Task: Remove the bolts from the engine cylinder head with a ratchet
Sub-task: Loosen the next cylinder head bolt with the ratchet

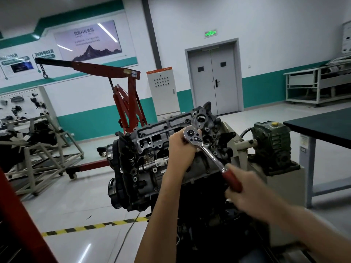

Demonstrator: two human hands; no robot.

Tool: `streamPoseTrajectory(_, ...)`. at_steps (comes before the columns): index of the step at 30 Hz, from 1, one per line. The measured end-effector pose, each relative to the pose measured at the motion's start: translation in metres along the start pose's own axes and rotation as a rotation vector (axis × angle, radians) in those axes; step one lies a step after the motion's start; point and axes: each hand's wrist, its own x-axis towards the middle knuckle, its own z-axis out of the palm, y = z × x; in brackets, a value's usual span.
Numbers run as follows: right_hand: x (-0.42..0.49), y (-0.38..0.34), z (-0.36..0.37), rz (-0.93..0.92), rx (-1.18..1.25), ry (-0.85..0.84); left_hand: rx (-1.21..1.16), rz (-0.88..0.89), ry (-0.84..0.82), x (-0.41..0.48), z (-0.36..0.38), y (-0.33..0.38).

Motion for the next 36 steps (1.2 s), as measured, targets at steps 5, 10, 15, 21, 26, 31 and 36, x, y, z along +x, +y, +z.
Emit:
streamPoseTrajectory(5, 0.029, 0.017, -0.052, -0.081, -0.293, -0.030, 0.022, -0.007, -0.016, 0.003, 0.002, 0.001)
streamPoseTrajectory(10, -0.011, -0.008, 0.040, 0.044, 0.144, 0.255, 0.030, 0.050, 0.063, -0.003, 0.006, -0.001)
streamPoseTrajectory(15, -0.006, -0.039, 0.095, 0.137, 0.433, 0.239, 0.014, 0.033, 0.072, -0.002, 0.005, -0.003)
streamPoseTrajectory(21, 0.005, 0.003, -0.009, -0.026, -0.068, 0.020, 0.011, 0.024, 0.040, 0.002, 0.003, -0.003)
streamPoseTrajectory(26, 0.018, 0.008, -0.035, -0.076, -0.173, 0.001, -0.003, 0.003, 0.048, -0.002, 0.000, -0.004)
streamPoseTrajectory(31, -0.012, -0.027, 0.063, 0.091, 0.274, 0.236, -0.022, 0.014, 0.080, -0.006, 0.002, 0.000)
streamPoseTrajectory(36, -0.006, -0.052, 0.100, 0.138, 0.492, 0.274, 0.003, 0.042, 0.079, -0.008, 0.001, 0.002)
